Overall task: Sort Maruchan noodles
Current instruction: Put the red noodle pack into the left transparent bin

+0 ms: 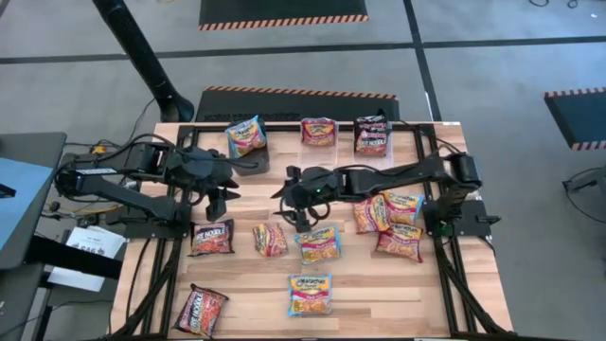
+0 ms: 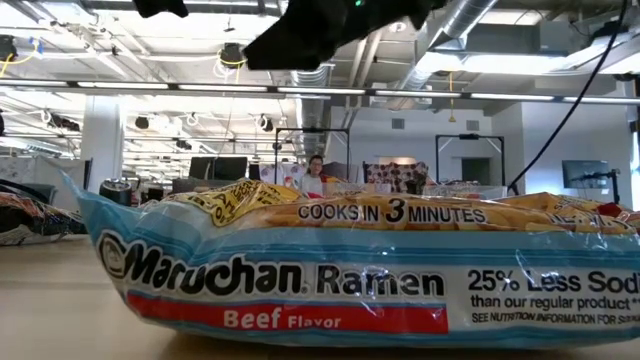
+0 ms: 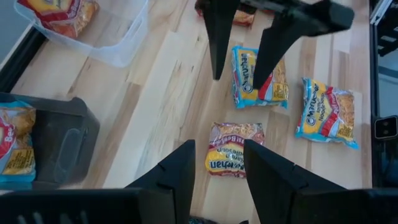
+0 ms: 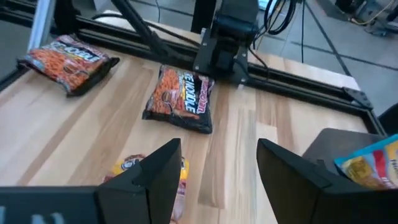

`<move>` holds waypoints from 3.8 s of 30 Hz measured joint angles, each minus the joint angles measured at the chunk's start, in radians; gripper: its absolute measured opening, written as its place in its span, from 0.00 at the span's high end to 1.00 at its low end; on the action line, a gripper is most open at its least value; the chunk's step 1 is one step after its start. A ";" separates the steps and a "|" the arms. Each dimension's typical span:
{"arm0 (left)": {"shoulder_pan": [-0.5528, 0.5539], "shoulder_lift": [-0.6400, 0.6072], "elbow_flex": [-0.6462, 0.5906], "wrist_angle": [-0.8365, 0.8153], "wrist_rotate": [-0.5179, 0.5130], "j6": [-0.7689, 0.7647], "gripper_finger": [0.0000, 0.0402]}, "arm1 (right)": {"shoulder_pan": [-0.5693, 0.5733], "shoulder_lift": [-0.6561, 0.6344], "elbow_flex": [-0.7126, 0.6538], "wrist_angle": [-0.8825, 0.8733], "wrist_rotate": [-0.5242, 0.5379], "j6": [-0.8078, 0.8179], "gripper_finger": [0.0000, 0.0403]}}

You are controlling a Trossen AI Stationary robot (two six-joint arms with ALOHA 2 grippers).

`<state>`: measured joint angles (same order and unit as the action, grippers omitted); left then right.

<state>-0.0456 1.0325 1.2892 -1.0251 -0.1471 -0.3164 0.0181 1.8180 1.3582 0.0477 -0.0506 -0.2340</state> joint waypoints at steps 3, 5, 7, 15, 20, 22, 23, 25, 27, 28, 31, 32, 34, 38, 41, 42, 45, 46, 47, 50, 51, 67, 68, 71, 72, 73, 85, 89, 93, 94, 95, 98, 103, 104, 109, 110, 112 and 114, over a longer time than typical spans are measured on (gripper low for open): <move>0.000 0.000 0.000 -0.016 0.000 0.000 0.70 | 0.000 0.047 0.016 -0.004 0.000 0.000 0.42; 0.000 0.000 0.000 -0.018 0.000 -0.001 0.70 | 0.000 0.074 0.030 -0.004 0.000 -0.001 0.42; 0.000 0.000 0.000 -0.017 -0.008 -0.001 0.70 | 0.000 0.110 0.046 0.006 0.000 0.000 0.42; 0.000 0.000 0.000 -0.017 -0.023 -0.002 0.70 | 0.008 0.219 0.076 -0.004 -0.003 0.032 0.42; 0.000 0.000 0.000 -0.017 -0.023 -0.002 0.70 | 0.024 0.281 0.101 -0.009 -0.006 0.048 0.42; 0.000 0.000 0.000 -0.017 -0.023 -0.002 0.70 | 0.032 0.299 0.112 -0.007 -0.006 0.050 0.42; 0.000 0.000 0.000 -0.017 -0.023 -0.002 0.70 | 0.037 0.309 0.115 -0.006 -0.007 0.050 0.42; 0.000 0.000 0.000 -0.017 -0.023 -0.002 0.70 | 0.045 0.333 0.124 -0.008 -0.007 0.051 0.42; 0.000 0.000 0.000 -0.017 -0.023 -0.002 0.70 | 0.051 0.335 0.121 -0.029 -0.008 0.051 0.42; 0.000 0.000 0.000 -0.017 -0.023 -0.002 0.70 | 0.056 0.335 0.123 -0.020 -0.008 0.052 0.42; 0.000 0.000 0.000 -0.017 -0.023 -0.004 0.70 | 0.059 0.330 0.126 -0.028 -0.004 0.061 0.42; 0.000 0.000 0.000 -0.017 -0.023 -0.004 0.70 | 0.059 0.330 0.125 -0.034 -0.004 0.067 0.42; 0.000 0.000 0.000 -0.017 -0.023 -0.005 0.70 | 0.055 0.331 0.124 -0.039 -0.003 0.076 0.42; 0.000 0.000 0.000 -0.017 -0.023 -0.006 0.70 | 0.051 0.342 0.124 -0.063 -0.002 0.077 0.42; 0.000 0.000 0.000 -0.017 -0.023 -0.006 0.70 | 0.051 0.366 0.122 -0.068 -0.001 0.093 0.42; 0.000 0.000 0.000 -0.016 -0.023 -0.006 0.70 | 0.051 0.366 0.123 -0.069 -0.001 0.096 0.42; 0.000 0.000 0.000 -0.016 -0.023 -0.006 0.70 | 0.051 0.402 0.127 -0.044 0.000 0.103 0.42; 0.000 0.000 0.000 -0.016 -0.023 -0.006 0.70 | 0.051 0.406 0.127 -0.048 -0.001 0.118 0.42; 0.000 0.000 0.000 -0.016 -0.023 -0.006 0.70 | 0.051 0.405 0.128 -0.058 0.000 0.134 0.42; 0.000 0.000 0.000 -0.016 -0.023 -0.006 0.70 | 0.042 0.425 0.136 -0.057 -0.010 0.208 0.44; 0.000 0.000 0.000 -0.016 -0.023 -0.006 0.70 | 0.039 0.422 0.135 -0.075 -0.009 0.230 0.46; 0.000 0.000 0.000 -0.016 -0.023 -0.006 0.70 | 0.034 0.412 0.141 -0.111 -0.006 0.291 0.95; 0.000 0.000 0.000 -0.016 -0.023 -0.006 0.70 | 0.034 0.412 0.148 -0.120 -0.004 0.291 0.95; 0.000 0.000 0.000 -0.016 -0.023 -0.006 0.70 | 0.034 0.387 0.169 -0.176 0.000 0.290 0.95; 0.000 0.000 0.000 -0.016 -0.023 -0.006 0.70 | 0.035 0.379 0.177 -0.202 0.012 0.289 0.95; 0.000 0.000 0.000 -0.016 -0.023 -0.006 0.70 | 0.034 0.372 0.184 -0.211 0.024 0.289 0.95; 0.000 0.000 0.000 -0.016 -0.023 -0.003 0.70 | 0.014 0.148 0.188 -0.416 0.312 0.287 0.95; 0.000 0.000 0.000 -0.019 -0.024 -0.003 0.70 | -0.002 0.083 0.190 -0.495 0.396 0.287 0.95; 0.000 0.000 0.000 -0.019 -0.025 -0.003 0.70 | -0.016 0.028 0.189 -0.578 0.469 0.290 0.95; 0.000 0.000 0.000 -0.020 -0.025 -0.003 0.70 | -0.017 0.014 0.189 -0.613 0.491 0.293 0.95; 0.000 0.000 0.000 -0.020 -0.026 -0.003 0.70 | -0.017 0.001 0.189 -0.627 0.512 0.296 0.95; 0.000 0.000 0.000 -0.024 -0.026 -0.003 0.70 | -0.019 -0.029 0.190 -0.707 0.559 0.323 0.95; 0.000 0.000 0.000 -0.025 -0.027 -0.002 0.70 | -0.020 -0.086 0.128 -0.781 0.638 0.384 0.95; 0.000 0.000 0.000 -0.026 -0.027 -0.002 0.70 | -0.023 -0.109 0.094 -0.770 0.637 0.402 0.95; 0.000 0.000 0.000 -0.028 -0.038 -0.002 0.70 | -0.035 -0.211 -0.107 -0.668 0.632 0.474 0.95; 0.000 0.000 0.000 -0.029 -0.041 -0.002 0.70 | -0.038 -0.235 -0.145 -0.629 0.631 0.490 0.95; 0.000 0.000 0.000 -0.033 -0.047 -0.002 0.70 | -0.050 -0.285 -0.224 -0.545 0.629 0.525 0.95; 0.000 0.000 0.000 -0.031 -0.049 -0.002 0.70 | -0.064 -0.322 -0.293 -0.470 0.629 0.559 0.95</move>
<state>-0.0452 1.0322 1.2888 -1.0565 -0.1960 -0.3183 -0.0454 1.4957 1.0652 -0.4224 0.5785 0.3247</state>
